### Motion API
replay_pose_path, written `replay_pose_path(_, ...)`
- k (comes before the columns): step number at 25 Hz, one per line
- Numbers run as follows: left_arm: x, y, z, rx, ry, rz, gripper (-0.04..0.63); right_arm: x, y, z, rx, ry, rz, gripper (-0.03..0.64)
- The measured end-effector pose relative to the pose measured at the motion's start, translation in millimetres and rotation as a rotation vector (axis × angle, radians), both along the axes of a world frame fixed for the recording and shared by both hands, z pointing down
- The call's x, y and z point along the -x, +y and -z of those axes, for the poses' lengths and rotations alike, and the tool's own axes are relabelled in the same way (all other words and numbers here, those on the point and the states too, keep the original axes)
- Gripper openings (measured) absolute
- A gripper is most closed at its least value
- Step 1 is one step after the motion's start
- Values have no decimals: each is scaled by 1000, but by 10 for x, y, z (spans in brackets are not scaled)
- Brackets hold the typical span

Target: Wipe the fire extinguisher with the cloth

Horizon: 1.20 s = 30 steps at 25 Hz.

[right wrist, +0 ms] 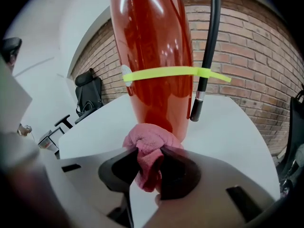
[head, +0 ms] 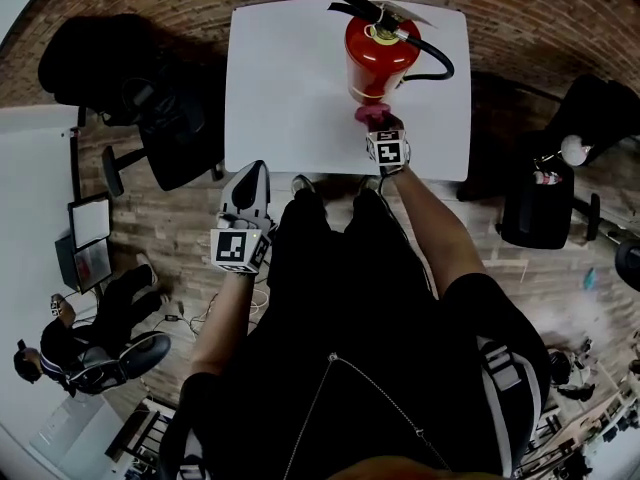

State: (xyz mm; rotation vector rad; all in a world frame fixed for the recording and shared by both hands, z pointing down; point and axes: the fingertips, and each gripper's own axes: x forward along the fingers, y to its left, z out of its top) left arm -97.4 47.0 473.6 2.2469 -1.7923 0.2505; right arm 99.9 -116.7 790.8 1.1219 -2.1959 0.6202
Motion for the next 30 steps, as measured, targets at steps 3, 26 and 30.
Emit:
replay_pose_path(3, -116, -103, 55, -31, 3, -8, 18, -29, 109, 231, -22, -40, 19, 115)
replay_pose_path(26, 454, -1265, 399, -125, 89, -447, 18, 395, 223, 2806, -369, -146, -486, 114)
replay_pose_path(30, 587, -1309, 353, -113, 103, -505, 18, 382, 132, 3179, -426, -134, -590, 114)
